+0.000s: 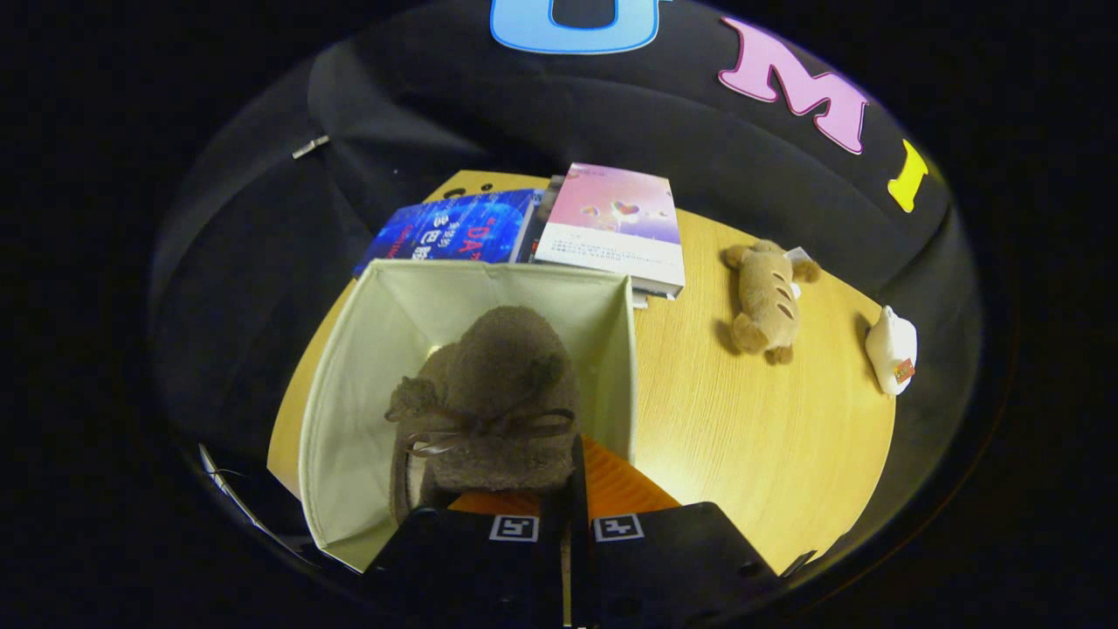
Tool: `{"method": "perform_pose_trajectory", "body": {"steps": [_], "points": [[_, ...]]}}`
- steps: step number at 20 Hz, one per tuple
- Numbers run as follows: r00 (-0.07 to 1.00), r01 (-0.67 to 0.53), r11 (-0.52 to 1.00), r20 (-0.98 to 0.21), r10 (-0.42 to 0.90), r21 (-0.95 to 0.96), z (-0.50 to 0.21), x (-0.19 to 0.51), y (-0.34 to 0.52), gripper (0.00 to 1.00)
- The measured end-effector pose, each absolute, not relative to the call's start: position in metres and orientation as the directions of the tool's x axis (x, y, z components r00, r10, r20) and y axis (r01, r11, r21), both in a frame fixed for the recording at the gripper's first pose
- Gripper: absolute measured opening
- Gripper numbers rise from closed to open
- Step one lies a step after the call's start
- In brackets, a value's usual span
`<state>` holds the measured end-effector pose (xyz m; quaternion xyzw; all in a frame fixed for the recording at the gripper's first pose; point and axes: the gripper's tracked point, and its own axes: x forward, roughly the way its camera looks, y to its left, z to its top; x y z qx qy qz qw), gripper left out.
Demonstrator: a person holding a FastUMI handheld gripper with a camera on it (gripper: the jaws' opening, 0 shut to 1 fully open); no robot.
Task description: Open the storage box then place both shoes into the box .Put the left shoe in first, then the right shoe, with the right side of both shoes facing outward in a uniform manner.
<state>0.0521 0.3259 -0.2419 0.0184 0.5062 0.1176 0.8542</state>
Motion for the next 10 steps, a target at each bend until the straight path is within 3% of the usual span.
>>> {"method": "perform_pose_trajectory", "body": {"steps": [5,10], "points": [[0.384,-0.248,0.968,-0.915,0.125,0.028,-0.273,0.043,0.332,0.08],[0.379,-0.317,0.945,-0.924,0.043,-0.086,-0.281,0.043,0.33,0.08]]}}
